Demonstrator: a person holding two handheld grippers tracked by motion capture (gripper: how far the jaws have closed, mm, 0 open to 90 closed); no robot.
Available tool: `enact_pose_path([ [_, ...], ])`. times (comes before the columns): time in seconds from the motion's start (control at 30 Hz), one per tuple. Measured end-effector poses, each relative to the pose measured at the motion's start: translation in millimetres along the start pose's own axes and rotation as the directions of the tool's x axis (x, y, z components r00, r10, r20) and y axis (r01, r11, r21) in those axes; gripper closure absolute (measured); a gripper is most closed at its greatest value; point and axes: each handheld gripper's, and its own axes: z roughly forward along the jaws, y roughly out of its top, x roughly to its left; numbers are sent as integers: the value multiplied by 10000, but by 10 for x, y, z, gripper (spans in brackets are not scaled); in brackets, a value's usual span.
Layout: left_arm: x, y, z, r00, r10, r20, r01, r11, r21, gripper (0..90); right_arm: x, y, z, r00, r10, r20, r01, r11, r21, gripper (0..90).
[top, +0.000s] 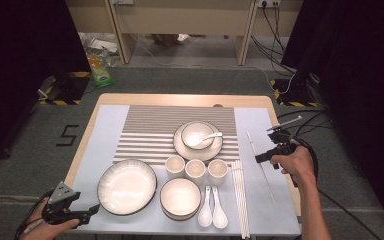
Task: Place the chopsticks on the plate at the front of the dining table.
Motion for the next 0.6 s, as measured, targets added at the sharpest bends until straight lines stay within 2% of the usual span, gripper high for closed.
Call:
enact_pose_path([
  [0.1,-92,65,-8,9994,241,239,-237,9995,-191,164,70,53,-71,9995,-265,-156,260,9991,-349,846],
  [0.2,-166,115,12,9990,406,208,-402,9991,-152,165,150,102,-139,9978,-620,-230,603,9957,-697,846],
  [0.43,-276,243,77,9979,509,409,-498,9984,-261,165,269,178,-190,9921,-1078,-647,994,9875,-1223,847],
  [0.47,-320,312,121,9967,573,580,-561,9982,-224,165,307,196,-198,9891,-1235,-803,1120,9845,-1347,847],
  [0.6,-395,500,153,9940,767,776,-743,9967,-333,165,432,255,-228,9822,-1644,-909,1492,9767,-1544,847],
])
